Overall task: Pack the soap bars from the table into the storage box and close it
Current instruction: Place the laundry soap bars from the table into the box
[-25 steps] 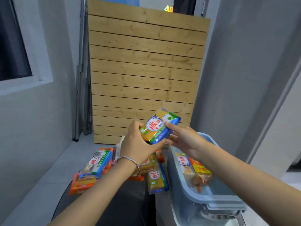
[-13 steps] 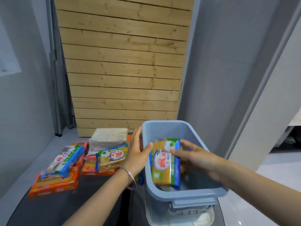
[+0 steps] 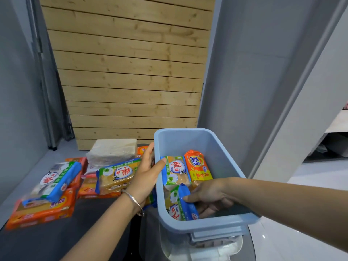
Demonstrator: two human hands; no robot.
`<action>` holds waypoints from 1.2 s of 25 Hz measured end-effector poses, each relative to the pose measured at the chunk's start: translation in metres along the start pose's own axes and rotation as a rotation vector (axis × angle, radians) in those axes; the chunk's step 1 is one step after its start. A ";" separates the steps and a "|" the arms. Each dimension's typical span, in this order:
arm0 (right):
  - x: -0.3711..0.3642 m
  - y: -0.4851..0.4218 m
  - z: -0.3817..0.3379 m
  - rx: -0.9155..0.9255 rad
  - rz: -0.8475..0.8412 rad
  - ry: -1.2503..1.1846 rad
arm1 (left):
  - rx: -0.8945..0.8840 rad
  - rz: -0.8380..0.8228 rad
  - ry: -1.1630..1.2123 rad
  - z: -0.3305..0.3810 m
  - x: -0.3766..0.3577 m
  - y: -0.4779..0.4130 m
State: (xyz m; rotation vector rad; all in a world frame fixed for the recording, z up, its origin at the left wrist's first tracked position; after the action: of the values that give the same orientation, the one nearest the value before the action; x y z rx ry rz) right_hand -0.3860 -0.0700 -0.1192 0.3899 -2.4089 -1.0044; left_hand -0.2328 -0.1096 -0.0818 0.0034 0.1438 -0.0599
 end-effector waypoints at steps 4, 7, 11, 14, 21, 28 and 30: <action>0.006 -0.007 0.006 -0.035 0.076 0.136 | -0.008 -0.011 -0.013 0.001 0.000 0.002; 0.011 -0.009 0.011 -0.065 0.138 0.265 | -0.017 -0.018 -0.030 0.003 -0.002 0.002; 0.005 -0.004 0.007 -0.087 0.053 0.139 | -0.044 -0.012 -0.054 0.005 -0.002 0.004; 0.002 0.003 0.001 -0.065 0.037 0.158 | -0.045 -0.034 -0.096 0.005 -0.001 0.002; 0.021 0.022 -0.024 0.271 0.162 -0.038 | -0.199 0.070 -0.888 -0.001 0.093 -0.019; 0.024 0.027 -0.045 0.378 0.060 -0.465 | -0.059 0.017 -1.341 -0.017 0.135 -0.026; 0.024 0.031 -0.043 0.376 0.072 -0.498 | -0.044 0.034 -1.300 -0.012 0.134 -0.022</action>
State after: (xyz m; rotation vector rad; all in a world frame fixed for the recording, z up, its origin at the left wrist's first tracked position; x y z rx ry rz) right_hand -0.3848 -0.0843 -0.0620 0.1887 -3.0508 -0.6672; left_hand -0.1034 -0.1395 -0.1124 -0.0760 -1.1547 -0.0163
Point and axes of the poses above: each hand's wrist, its own y-axis away from the middle knuckle, its own x-axis out of the back of the hand, z = x × y, the point moved 6 cm from there along -y, towards the middle knuckle, and after that the axes turned 6 degrees about z, right-handed, at the moved point
